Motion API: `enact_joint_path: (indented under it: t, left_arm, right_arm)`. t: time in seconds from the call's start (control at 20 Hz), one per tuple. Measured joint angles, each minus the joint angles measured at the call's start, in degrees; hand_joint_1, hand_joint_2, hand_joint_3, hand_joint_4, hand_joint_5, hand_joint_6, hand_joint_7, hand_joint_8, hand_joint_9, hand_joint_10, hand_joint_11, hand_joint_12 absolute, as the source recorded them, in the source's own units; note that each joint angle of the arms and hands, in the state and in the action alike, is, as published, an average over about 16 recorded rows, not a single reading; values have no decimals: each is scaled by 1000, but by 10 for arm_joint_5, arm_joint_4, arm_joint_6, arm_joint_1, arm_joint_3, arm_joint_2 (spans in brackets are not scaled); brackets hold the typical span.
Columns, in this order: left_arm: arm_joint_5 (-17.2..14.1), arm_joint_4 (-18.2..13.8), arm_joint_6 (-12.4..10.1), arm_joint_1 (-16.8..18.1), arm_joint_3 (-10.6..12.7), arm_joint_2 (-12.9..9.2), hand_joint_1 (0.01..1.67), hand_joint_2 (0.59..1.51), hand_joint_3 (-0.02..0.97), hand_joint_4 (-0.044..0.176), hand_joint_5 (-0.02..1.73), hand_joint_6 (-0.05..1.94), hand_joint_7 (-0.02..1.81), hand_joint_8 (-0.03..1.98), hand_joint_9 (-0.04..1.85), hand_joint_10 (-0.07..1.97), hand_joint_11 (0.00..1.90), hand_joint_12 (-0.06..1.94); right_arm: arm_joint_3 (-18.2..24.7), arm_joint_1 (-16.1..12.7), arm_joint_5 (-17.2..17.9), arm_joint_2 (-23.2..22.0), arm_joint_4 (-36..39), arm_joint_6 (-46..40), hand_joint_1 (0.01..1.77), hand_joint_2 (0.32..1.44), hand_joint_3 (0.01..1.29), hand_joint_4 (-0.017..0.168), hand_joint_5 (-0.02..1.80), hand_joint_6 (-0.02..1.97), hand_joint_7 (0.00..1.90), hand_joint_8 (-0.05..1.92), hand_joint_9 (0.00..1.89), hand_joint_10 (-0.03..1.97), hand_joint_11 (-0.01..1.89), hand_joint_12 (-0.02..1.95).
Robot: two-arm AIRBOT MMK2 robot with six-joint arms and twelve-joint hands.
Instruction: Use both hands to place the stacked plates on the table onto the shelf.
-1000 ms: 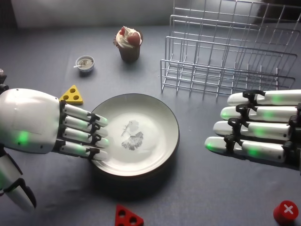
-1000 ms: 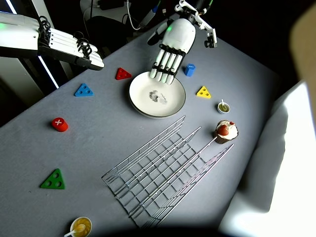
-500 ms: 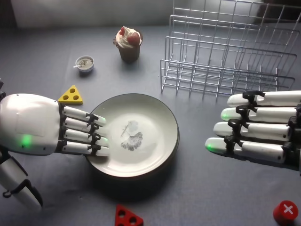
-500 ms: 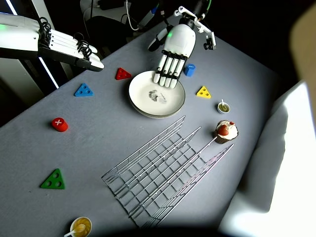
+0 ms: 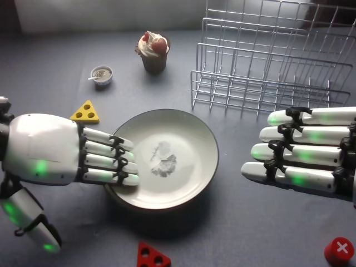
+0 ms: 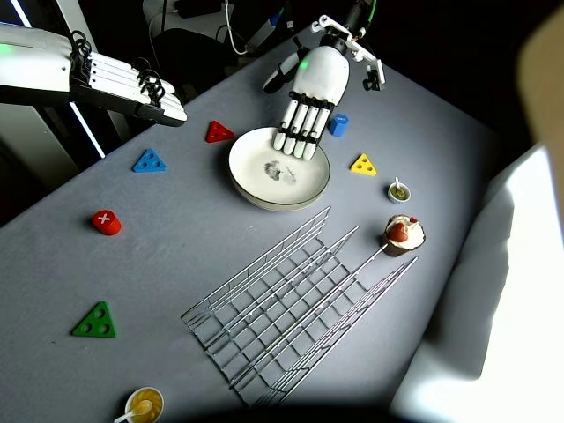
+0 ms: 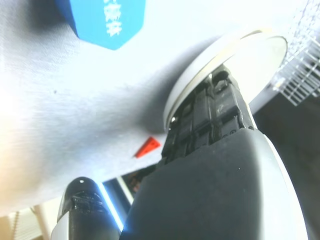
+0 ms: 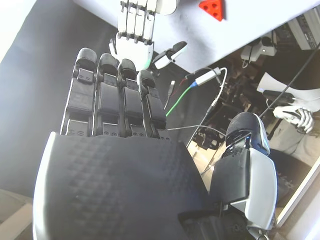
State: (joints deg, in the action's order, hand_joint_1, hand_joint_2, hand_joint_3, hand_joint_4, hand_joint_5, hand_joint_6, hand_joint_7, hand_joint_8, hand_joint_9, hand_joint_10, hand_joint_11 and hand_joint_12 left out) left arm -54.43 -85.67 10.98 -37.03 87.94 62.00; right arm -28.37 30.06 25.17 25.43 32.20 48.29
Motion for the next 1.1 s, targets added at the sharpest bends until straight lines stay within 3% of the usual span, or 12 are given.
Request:
enact_joint_path:
  t: [0.25, 0.6, 0.8, 1.1]
  left_arm:
    - [4, 7, -11, 5, 1, 18, 37, 916, 16, -8, 10, -23, 45, -10, 82, -4, 68, 17]
    - [14, 9, -21, 24, 2, 50, 43, 922, 16, -8, 12, -27, 40, -14, 87, 0, 70, 17]
    - [20, 6, -24, 35, 2, 64, 41, 923, 16, -8, 13, -28, 40, -14, 93, 4, 75, 17]
    - [25, 2, -25, 44, 2, 75, 37, 923, 16, -8, 13, -27, 41, -14, 104, 7, 85, 18]
  right_arm:
    - [-30, -21, -28, 37, -22, 0, 29, 988, 15, 7, 160, 0, 222, -1, 223, 5, 206, 15]
    - [-91, -68, -80, 121, -48, 0, 109, 969, 14, 7, 177, 0, 249, -1, 252, 5, 238, 15]
    - [-124, -89, -104, 167, -56, 8, 255, 929, 14, 7, 176, 0, 252, -1, 261, 5, 259, 16]
    - [-154, -103, -127, 215, -71, 45, 619, 861, 14, 7, 203, 1, 275, 0, 293, 5, 311, 34]
